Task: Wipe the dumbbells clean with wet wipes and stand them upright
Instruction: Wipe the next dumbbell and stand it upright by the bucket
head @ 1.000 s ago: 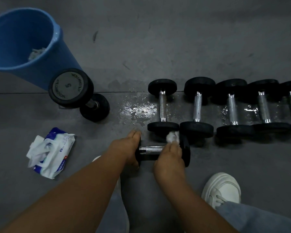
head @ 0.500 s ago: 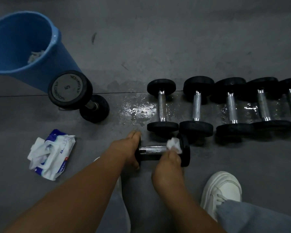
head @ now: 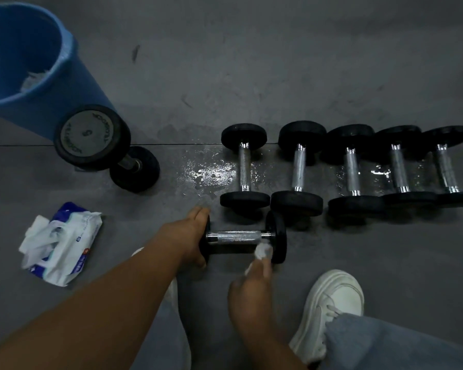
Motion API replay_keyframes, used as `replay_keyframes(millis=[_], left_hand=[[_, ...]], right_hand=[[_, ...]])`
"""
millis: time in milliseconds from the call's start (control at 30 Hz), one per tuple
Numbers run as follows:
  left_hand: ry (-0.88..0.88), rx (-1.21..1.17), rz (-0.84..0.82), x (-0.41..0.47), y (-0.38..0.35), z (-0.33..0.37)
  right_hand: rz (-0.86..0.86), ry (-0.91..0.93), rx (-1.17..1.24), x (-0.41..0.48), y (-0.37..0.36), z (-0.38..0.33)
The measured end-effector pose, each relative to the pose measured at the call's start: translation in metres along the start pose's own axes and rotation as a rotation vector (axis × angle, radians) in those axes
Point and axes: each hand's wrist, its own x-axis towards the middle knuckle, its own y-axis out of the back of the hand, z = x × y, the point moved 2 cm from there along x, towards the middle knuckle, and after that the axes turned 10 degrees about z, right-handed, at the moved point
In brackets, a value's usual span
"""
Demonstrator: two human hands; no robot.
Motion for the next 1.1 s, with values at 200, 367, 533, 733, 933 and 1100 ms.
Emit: replay_keyframes(millis=[200,367,533,733,933,1100], left_hand=[[-0.001,-0.012,-0.002,-0.001,0.0,0.0],[-0.008,-0.015,-0.002,0.001,0.001,0.001],[0.001,-0.01,-0.002,-0.001,0.001,0.002],[-0.008,-0.015,-0.002,0.002,0.001,0.0],[-0.003,-0.025,-0.004,0.002,-0.001,-0.001],[-0.01,-0.025,-0.008,0.003,-0.002,-0.002]], right_hand=[[0.019,-1.117,1.331,0.058,-0.014,0.004],[0.168,-1.435,1.946,0.052,-0.004,-0.007],[0.031,-1.405,1.665,0.059,-0.017,-0.011],[0.028,-1.262,1.556,0.056,-0.009,-0.03],[0.064,-1.248,1.513,0.069,-0.015,-0.031],[0.013,-1.25,1.637,0.059,-0.014,-0.019]])
